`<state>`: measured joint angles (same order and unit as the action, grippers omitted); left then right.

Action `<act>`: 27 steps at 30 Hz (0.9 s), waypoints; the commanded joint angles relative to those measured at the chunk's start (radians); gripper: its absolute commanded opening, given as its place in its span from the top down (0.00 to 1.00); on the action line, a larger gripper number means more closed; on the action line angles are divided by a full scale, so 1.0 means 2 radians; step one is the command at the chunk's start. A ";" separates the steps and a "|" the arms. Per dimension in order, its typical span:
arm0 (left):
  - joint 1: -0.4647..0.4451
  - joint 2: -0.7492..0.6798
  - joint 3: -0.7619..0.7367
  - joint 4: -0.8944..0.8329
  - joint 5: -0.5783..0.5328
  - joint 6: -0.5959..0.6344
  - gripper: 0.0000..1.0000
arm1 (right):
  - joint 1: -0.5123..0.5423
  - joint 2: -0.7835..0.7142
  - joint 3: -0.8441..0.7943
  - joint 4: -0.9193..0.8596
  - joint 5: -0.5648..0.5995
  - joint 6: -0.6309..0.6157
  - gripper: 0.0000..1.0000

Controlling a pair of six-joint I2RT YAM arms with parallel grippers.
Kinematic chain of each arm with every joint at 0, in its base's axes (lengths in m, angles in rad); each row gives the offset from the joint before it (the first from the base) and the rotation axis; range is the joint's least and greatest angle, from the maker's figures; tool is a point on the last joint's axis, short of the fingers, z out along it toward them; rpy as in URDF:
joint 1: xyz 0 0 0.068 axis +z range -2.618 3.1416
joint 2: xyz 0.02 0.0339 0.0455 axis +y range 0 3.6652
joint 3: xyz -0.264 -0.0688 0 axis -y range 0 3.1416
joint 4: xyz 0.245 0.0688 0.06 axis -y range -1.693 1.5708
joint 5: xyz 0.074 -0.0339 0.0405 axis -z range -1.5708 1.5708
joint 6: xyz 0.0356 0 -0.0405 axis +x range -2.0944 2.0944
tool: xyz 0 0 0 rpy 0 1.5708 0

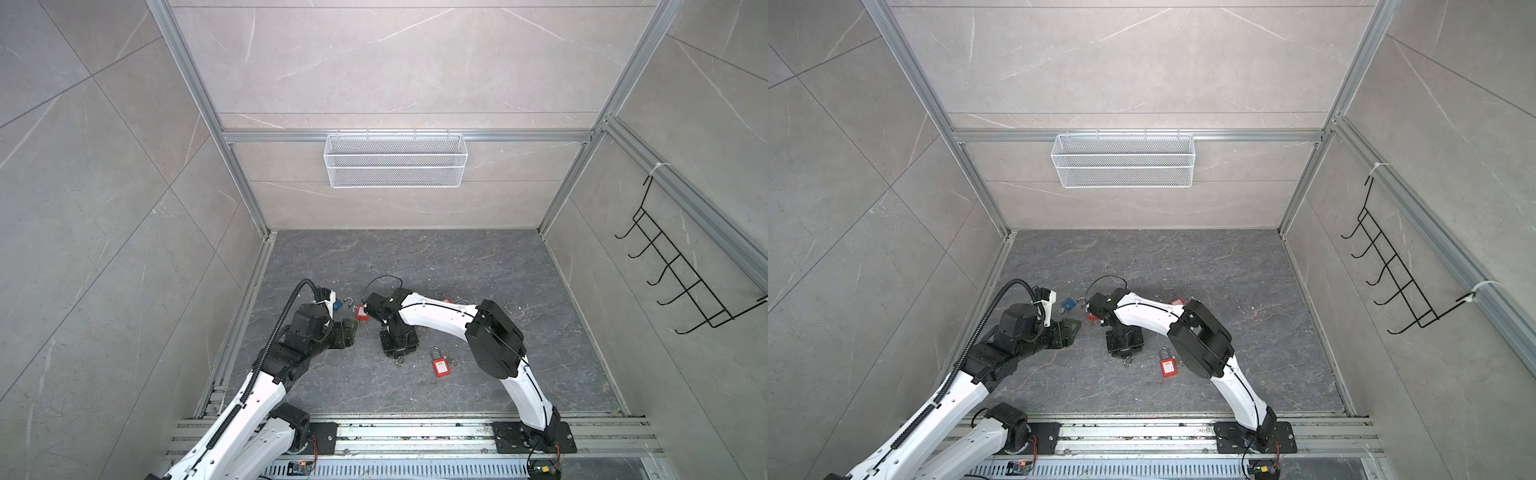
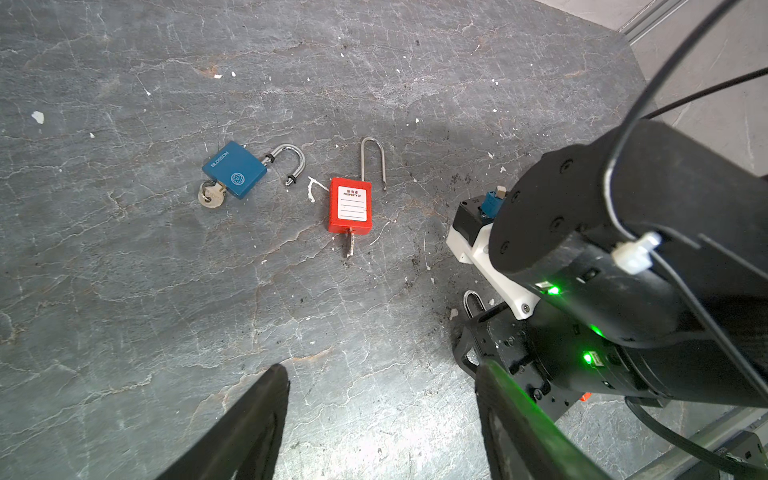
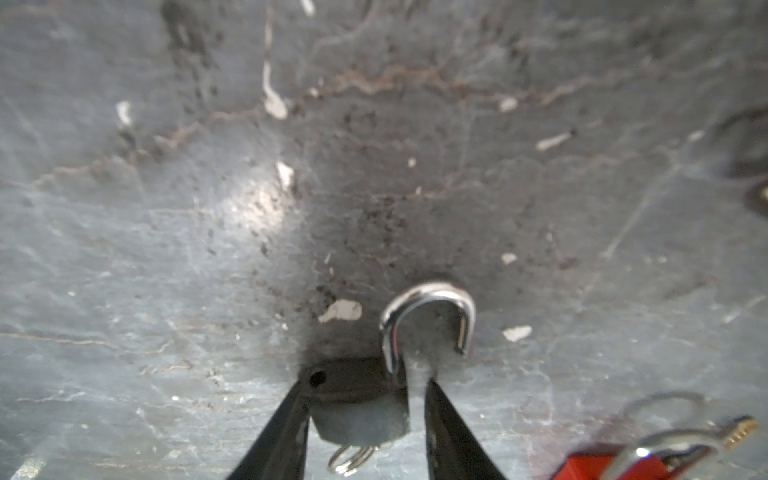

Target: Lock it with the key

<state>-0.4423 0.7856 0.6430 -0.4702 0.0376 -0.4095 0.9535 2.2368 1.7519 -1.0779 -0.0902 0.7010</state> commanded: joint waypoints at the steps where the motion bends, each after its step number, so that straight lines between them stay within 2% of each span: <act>1: 0.003 -0.001 0.001 0.012 0.007 0.011 0.27 | 0.003 0.020 0.009 -0.024 0.017 -0.011 0.58; 14: 0.003 -0.004 0.005 0.006 0.005 0.012 0.27 | 0.020 -0.001 0.015 -0.029 0.049 -0.022 0.68; 19: 0.003 -0.005 0.013 0.004 0.010 0.031 0.27 | 0.023 -0.057 -0.020 0.004 0.059 -0.041 0.69; 22: 0.003 -0.013 0.021 -0.003 0.010 0.054 0.26 | 0.023 -0.102 -0.050 0.021 0.079 -0.081 0.70; 27: 0.003 -0.029 0.023 -0.009 0.030 0.130 0.25 | 0.021 -0.182 -0.117 0.067 0.098 -0.186 0.72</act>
<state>-0.4423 0.7513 0.6437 -0.4801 0.0605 -0.2710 0.9947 1.9694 1.5742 -1.0050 0.0593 0.4866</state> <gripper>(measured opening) 0.746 0.345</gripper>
